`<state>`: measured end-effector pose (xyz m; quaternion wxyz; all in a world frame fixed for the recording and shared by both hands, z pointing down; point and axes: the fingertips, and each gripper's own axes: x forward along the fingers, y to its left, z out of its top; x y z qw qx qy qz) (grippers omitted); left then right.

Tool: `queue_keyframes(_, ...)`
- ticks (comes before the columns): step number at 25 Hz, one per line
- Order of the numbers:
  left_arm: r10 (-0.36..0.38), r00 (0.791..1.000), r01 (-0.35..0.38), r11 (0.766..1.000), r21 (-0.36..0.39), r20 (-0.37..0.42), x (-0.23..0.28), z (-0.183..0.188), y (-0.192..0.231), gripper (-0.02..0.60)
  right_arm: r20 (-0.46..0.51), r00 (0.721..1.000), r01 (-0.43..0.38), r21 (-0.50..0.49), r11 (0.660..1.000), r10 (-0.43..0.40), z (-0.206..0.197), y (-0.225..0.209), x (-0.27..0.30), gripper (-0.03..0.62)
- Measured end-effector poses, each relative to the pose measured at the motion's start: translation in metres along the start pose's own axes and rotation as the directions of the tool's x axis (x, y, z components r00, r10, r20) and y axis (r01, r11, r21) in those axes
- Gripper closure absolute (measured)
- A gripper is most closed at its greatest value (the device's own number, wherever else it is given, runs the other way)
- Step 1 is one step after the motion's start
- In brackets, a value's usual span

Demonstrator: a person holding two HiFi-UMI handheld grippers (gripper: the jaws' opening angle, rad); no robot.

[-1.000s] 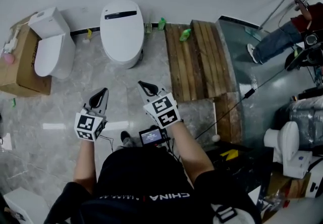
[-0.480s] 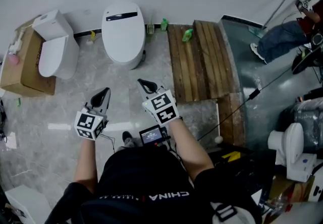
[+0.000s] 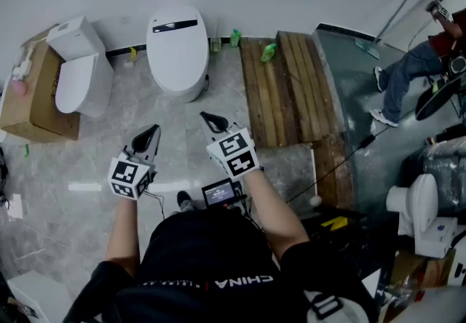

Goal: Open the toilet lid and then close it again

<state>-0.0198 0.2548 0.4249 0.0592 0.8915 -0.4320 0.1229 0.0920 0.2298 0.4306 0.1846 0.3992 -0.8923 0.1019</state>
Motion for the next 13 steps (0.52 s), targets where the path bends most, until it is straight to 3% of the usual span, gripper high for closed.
queue_keyframes(13, -0.009, 1.000, 0.009, 1.000, -0.003, 0.002, 0.0027, 0.0018, 0.0059, 0.572, 0.006, 1.000, 0.004, -0.015, 1.000, -0.004, 0.0080, 0.0049, 0.0009, 0.582)
